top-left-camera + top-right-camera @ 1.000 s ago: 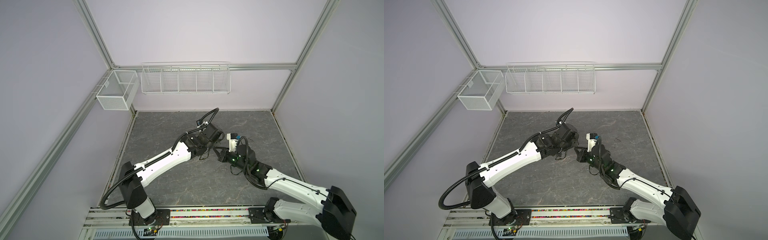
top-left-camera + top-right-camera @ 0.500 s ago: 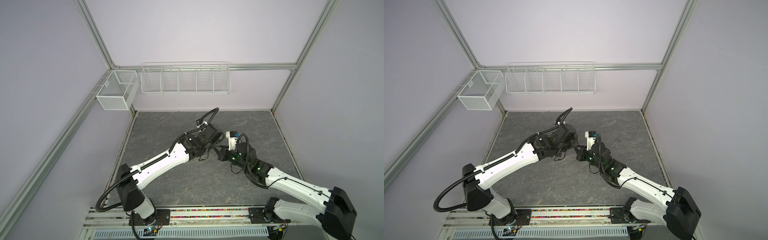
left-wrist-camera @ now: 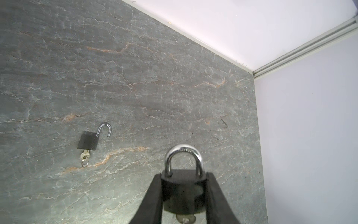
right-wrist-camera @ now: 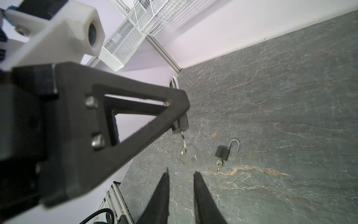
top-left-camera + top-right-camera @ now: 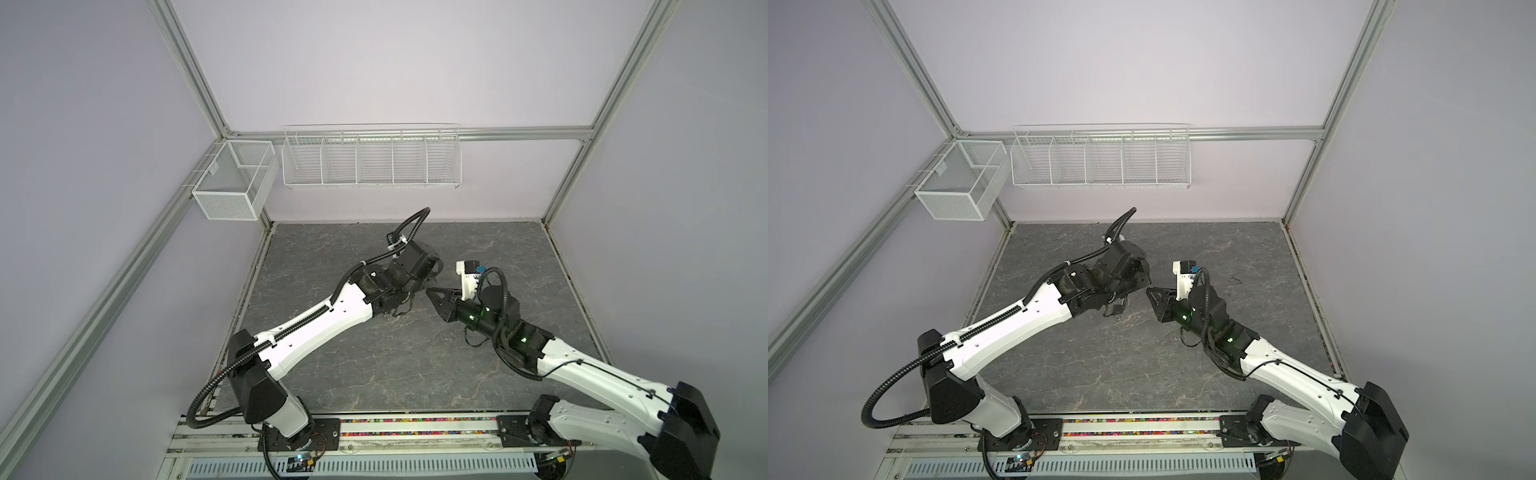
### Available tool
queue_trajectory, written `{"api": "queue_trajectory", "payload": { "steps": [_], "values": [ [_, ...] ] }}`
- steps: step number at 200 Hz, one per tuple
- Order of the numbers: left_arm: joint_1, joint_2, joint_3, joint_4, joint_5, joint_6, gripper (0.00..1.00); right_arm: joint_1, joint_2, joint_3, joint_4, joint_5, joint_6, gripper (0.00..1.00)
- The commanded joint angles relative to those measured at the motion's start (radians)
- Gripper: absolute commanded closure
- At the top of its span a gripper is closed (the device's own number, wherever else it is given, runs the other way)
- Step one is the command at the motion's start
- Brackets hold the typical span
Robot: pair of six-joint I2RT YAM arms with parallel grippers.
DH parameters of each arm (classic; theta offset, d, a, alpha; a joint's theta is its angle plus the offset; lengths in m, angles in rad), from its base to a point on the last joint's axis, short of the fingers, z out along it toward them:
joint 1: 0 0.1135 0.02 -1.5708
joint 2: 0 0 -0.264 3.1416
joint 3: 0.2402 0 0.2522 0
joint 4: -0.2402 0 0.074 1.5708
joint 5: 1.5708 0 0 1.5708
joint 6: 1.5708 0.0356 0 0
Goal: Unlock with the key
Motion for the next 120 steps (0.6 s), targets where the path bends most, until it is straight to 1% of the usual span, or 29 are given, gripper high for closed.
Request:
{"api": "queue_trajectory", "payload": {
  "steps": [1, 11, 45, 65, 86, 120],
  "values": [
    [0.003, -0.007, 0.038, 0.013, -0.031, 0.02, 1.0, -0.004, -0.013, -0.024, -0.002, -0.008, 0.005, 0.73],
    [0.003, -0.011, 0.035, 0.016, -0.023, 0.017, 1.0, -0.01, -0.008, -0.019, 0.002, -0.014, 0.009, 0.76],
    [0.003, -0.033, 0.005, 0.023, -0.005, 0.003, 1.0, -0.029, 0.026, 0.034, 0.021, -0.063, 0.0, 0.77],
    [0.003, -0.052, -0.014, 0.027, -0.003, 0.001, 1.0, -0.052, 0.041, 0.033, 0.047, -0.08, 0.023, 0.8],
    [0.001, -0.064, -0.027, 0.033, -0.004, 0.001, 1.0, -0.06, 0.054, 0.041, 0.072, -0.106, 0.029, 0.81],
    [0.001, -0.069, -0.038, 0.038, 0.001, 0.0, 1.0, -0.058, 0.051, 0.063, 0.066, -0.108, 0.018, 0.82]
  ]
}}
